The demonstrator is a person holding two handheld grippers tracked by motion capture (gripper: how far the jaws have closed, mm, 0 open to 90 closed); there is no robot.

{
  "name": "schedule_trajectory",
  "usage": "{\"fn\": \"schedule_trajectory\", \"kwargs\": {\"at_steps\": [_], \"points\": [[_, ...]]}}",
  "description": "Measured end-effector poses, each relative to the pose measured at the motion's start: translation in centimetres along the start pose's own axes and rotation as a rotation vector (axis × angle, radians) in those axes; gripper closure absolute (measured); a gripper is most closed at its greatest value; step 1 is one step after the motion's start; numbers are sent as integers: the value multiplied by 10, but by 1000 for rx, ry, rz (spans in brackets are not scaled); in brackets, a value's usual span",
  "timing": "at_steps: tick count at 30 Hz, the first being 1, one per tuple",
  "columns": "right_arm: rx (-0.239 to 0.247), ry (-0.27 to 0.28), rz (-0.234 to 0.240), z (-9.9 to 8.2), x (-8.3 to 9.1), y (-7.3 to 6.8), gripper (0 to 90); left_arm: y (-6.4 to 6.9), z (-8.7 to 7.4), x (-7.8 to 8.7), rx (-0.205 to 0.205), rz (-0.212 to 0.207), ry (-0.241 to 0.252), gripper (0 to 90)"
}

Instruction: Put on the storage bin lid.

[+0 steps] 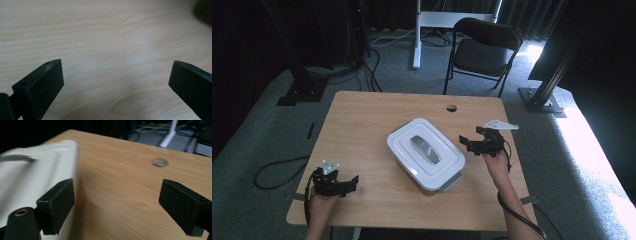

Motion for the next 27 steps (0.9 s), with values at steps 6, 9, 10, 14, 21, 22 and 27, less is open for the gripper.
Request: {"fn": "schedule_trajectory", "kwargs": {"at_steps": [6, 9, 10, 14, 21, 22, 27], "points": [[-4, -66, -65, -12, -13, 26, 126, 20, 8, -7, -56, 12, -1, 3], [-45, -83, -66, -23, -22, 35, 126, 37, 12, -14, -92, -6, -10, 3], [-45, -83, -66, -23, -22, 35, 126, 37, 12, -14, -92, -6, -10, 3], [-72, -118, -59, -37, -32, 38, 125, 53, 20, -21, -125, -27, -16, 3], [-99, -137, -27, -46, -42, 37, 125, 76, 29, -29, -161, -61, -19, 3], [-99, -141, -32, -47, -43, 37, 126, 78, 30, -30, -165, -63, -19, 3], [-101, -161, -26, -55, -50, 37, 126, 86, 35, -33, -181, -63, -14, 3]]}}
Point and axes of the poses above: each handheld gripper's, and its own axes: x roughly backward along the jaws, z roughly out of its top, y roughly to its right, the point moved 1 cm from there along -x, roughly forward along the jaws, and after that the axes turned 4 degrees about y, right-handed, at the moved point
